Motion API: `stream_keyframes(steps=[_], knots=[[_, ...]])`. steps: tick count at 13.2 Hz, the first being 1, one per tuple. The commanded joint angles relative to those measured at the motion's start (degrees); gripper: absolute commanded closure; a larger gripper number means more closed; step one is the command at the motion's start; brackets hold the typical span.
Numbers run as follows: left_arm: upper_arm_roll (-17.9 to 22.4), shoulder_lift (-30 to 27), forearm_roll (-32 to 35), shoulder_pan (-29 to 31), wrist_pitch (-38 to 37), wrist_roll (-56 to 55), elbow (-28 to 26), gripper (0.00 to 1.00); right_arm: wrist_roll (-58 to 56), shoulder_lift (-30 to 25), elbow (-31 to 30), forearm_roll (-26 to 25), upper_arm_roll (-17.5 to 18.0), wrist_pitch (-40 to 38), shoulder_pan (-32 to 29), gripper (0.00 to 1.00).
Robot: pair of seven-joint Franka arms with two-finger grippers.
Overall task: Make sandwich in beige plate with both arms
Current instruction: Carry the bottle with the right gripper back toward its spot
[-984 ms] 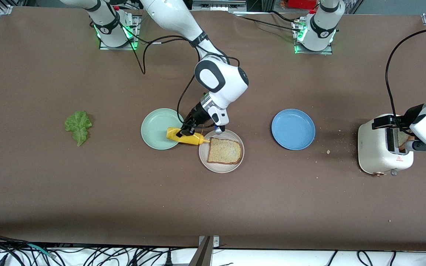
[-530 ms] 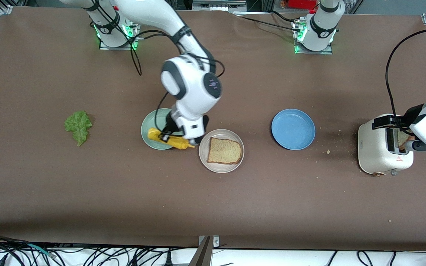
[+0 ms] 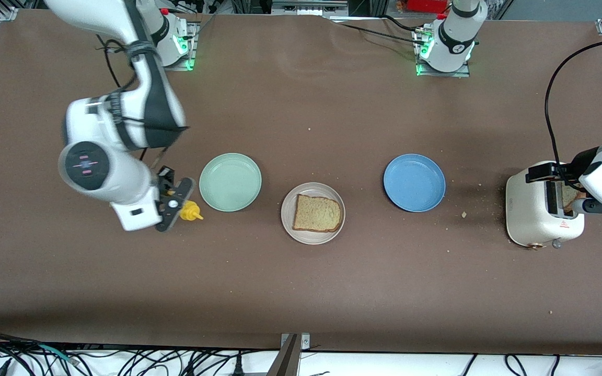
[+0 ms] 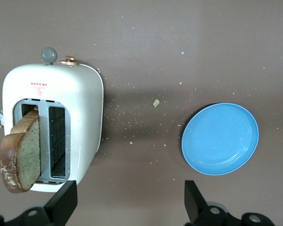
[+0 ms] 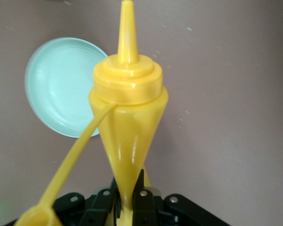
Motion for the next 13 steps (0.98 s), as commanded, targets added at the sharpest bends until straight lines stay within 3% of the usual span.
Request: stream_keyframes(steps=[1,5,9,13], knots=[[-0.52,-1.29,1.95,0.36,-0.55,-0.51,-0.54,0.00,-11.64,-5.75,-10.10,11.58,-0.53,2.63,-4.89,1.00],[-0.52,-1.38,1.95,0.36,-0.55,-0.51,-0.63,0.00,-32.72,-9.98,-23.46,29.16,-8.79,4.13,-5.08,1.00],[-0.52,-1.38,1.95,0.36,-0.55,-0.51,-0.63,0.00,-50.40,-9.90,-33.48,41.56,-14.15,3.87,-5.08,1.00],[-0.52,-1.47,1.95,0.36,-0.64,-0.51,-0.80,0.00,-66.04,-9.20,-42.71,50.35,-15.22,4.31,-6.74,1.00]])
